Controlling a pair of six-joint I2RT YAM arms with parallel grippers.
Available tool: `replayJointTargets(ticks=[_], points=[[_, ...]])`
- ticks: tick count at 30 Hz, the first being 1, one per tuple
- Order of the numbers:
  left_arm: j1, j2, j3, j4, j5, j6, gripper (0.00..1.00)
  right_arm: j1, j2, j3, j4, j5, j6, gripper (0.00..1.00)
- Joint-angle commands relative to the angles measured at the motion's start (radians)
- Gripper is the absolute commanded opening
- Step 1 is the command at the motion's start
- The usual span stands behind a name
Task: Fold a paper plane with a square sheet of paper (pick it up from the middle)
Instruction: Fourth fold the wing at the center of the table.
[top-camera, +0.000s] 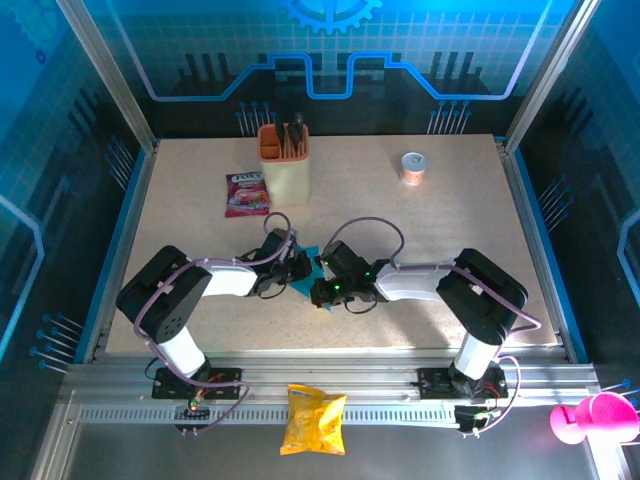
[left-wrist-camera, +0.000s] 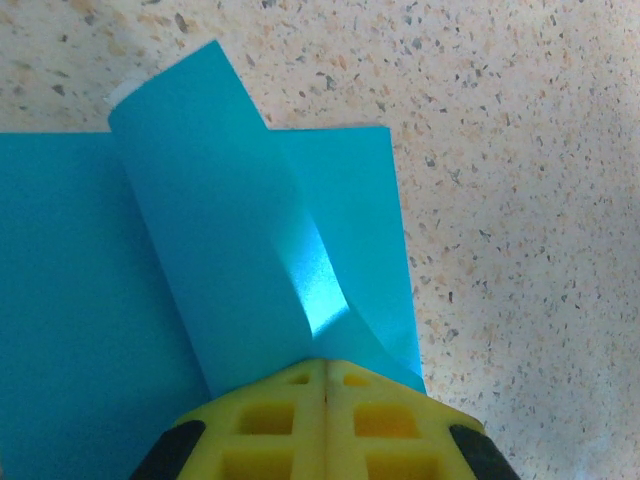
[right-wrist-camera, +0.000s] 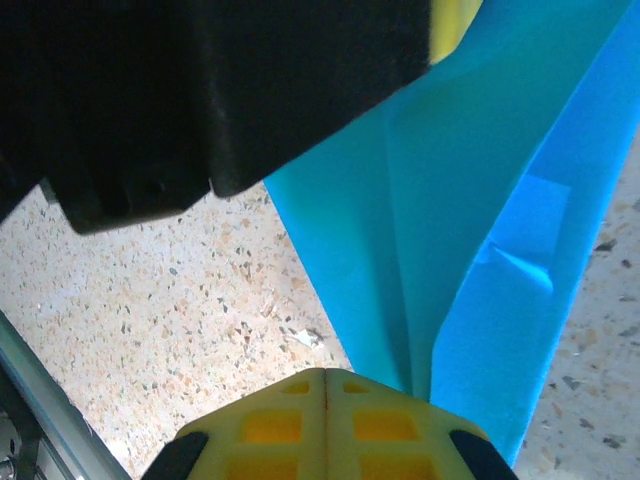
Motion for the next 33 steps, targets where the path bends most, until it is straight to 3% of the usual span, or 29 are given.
replayJointTargets(ticks=[1, 22, 26, 33], points=[[-0.001, 0.001, -0.004, -0.085, -0.033, -0.005, 0.0, -0.023, -0.007, -0.017, 0.011, 0.011, -0.001, 0.0], [-0.001, 0.0, -0.006, -0.096, -0.043, 0.009, 0.0, -0.09, -0.085, -0.096, 0.023, -0.013, -0.008, 0.0], [-0.002, -0.003, -0.005, -0.101, -0.042, 0.007, 0.0, -0.094, -0.134, -0.116, 0.032, -0.009, -0.019, 0.12], [-0.003, -0.003, -0.003, -0.101, -0.042, 0.007, 0.0, -0.091, -0.17, -0.123, 0.008, 0.008, -0.063, 0.13]])
